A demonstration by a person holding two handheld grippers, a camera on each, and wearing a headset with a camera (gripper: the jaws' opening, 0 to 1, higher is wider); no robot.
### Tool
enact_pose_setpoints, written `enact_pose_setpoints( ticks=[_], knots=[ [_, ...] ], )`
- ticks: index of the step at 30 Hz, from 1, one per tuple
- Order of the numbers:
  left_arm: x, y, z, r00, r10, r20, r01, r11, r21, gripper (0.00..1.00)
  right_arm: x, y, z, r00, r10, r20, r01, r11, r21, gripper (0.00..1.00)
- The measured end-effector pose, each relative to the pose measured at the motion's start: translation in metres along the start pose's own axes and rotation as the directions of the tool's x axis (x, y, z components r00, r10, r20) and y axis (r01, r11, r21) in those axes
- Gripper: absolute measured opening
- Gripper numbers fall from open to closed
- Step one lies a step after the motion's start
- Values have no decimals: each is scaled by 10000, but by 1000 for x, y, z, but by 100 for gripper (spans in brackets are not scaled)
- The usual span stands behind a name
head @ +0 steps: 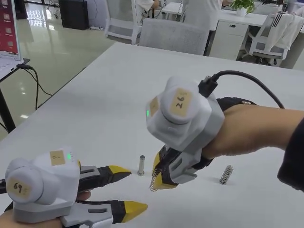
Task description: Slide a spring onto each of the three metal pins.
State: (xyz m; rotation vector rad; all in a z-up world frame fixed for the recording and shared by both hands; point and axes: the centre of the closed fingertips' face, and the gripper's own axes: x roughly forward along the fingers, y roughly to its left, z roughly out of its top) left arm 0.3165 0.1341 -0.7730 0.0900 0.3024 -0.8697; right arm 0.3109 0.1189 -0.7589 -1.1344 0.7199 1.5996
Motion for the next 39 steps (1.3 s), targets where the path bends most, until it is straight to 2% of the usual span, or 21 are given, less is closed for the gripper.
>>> enact_pose_setpoints(
  ticks=[16,29,39],
  knots=[
    [-1,4,1,9999,148,88,-148,9999,-28,46,-7,-12,-3,9996,-266,2,266,9995,188,8],
    [-4,8,-2,9994,331,100,-330,9994,-123,53,-9,-20,-3,9990,-447,-4,447,9986,298,8],
    [-3,6,-3,9996,255,138,-252,9995,-200,59,-11,-30,-3,9983,-588,-6,588,9977,330,8]
  ],
)
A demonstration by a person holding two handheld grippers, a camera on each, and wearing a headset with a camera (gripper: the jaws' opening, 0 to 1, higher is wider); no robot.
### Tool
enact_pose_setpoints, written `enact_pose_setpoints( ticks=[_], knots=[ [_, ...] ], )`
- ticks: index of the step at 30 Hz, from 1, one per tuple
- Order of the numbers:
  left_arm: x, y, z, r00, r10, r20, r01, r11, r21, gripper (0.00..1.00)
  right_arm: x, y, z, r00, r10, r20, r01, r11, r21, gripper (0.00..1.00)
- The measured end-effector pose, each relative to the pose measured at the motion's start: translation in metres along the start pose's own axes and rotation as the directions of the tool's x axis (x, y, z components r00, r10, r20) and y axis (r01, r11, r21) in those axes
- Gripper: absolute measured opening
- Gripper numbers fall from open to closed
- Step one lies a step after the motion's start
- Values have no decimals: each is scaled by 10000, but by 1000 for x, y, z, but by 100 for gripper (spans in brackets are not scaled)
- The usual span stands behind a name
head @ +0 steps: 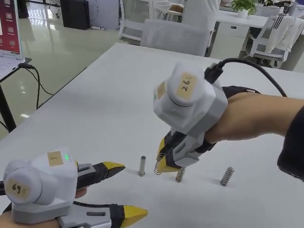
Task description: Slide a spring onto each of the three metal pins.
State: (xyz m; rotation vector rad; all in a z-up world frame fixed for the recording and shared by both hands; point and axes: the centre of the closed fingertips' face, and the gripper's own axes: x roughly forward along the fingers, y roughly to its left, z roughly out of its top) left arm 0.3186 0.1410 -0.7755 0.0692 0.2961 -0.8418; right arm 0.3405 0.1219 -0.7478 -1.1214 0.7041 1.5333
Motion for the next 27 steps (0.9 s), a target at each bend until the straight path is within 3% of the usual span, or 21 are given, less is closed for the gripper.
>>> enact_pose_setpoints(
  ticks=[27],
  knots=[
    [-2,4,-3,9999,106,80,-104,9997,-203,67,13,-39,5,9990,-436,-86,438,9989,170,8]
  ],
)
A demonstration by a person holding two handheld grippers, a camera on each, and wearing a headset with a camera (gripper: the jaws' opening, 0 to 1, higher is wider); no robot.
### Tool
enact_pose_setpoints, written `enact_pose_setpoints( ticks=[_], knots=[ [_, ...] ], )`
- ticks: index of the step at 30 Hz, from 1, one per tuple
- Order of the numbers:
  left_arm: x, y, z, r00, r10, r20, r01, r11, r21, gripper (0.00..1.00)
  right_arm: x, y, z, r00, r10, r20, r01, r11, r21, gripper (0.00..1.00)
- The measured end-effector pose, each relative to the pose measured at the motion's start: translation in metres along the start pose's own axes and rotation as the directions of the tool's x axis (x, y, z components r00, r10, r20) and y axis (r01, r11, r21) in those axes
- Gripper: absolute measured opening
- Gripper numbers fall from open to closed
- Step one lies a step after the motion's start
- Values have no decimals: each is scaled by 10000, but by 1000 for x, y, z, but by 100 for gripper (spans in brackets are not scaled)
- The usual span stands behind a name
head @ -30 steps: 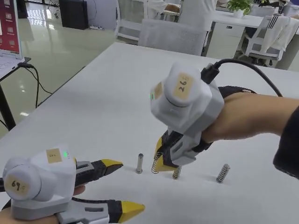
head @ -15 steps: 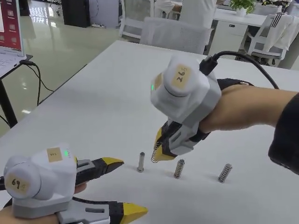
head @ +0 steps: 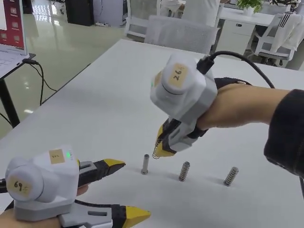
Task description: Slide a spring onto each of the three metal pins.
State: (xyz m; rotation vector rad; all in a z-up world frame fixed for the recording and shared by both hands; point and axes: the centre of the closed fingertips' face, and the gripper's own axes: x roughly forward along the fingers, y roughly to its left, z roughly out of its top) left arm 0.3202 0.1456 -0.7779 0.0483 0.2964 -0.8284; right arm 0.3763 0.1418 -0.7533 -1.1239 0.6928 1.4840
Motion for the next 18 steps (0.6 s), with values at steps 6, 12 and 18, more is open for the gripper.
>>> enact_pose_setpoints(
  ticks=[6,12,18],
  knots=[
    [-2,3,-1,10000,93,14,-93,10000,-30,67,5,-4,1,10000,-12,-34,12,10000,44,8],
    [-5,6,-2,9999,170,1,-170,9998,-44,67,11,-10,0,10000,-22,-71,22,9999,110,8],
    [-6,7,-1,9998,180,36,-180,9998,-63,68,15,-14,2,10000,-56,-29,56,9998,167,8]
  ],
)
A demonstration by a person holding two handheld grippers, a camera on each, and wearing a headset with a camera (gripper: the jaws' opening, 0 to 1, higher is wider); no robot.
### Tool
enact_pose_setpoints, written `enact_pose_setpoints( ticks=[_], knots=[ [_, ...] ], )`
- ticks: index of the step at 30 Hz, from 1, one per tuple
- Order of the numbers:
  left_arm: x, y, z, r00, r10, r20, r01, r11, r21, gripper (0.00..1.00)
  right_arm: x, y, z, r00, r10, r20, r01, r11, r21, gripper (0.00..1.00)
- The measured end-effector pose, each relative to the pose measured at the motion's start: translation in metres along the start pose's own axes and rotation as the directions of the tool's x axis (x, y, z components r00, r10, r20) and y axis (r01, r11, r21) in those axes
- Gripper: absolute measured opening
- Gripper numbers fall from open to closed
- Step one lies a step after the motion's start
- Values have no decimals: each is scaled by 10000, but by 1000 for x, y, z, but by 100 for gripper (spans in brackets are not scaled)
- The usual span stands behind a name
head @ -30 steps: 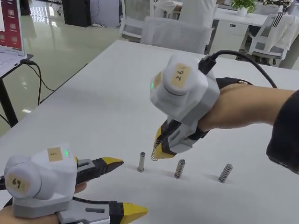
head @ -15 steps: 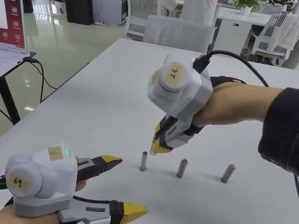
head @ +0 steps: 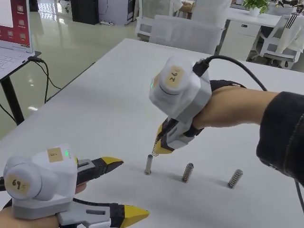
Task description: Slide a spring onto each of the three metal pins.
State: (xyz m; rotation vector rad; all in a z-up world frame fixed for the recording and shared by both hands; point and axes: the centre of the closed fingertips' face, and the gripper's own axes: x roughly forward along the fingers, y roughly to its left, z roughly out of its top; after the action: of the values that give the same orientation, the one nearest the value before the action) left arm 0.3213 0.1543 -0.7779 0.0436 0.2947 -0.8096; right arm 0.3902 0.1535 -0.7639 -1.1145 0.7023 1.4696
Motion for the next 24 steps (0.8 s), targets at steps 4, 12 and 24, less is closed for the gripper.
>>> enact_pose_setpoints(
  ticks=[4,12,24],
  knots=[
    [0,0,0,10000,-16,2,16,10000,8,68,3,-2,1,10000,-11,32,10,10000,33,8],
    [-1,0,1,10000,-40,39,40,10000,-7,68,10,-6,0,10000,11,-29,-11,9999,120,8],
    [-2,1,-1,10000,-45,41,45,10000,-66,68,19,-7,-1,9998,121,-125,-118,9997,212,8]
  ],
)
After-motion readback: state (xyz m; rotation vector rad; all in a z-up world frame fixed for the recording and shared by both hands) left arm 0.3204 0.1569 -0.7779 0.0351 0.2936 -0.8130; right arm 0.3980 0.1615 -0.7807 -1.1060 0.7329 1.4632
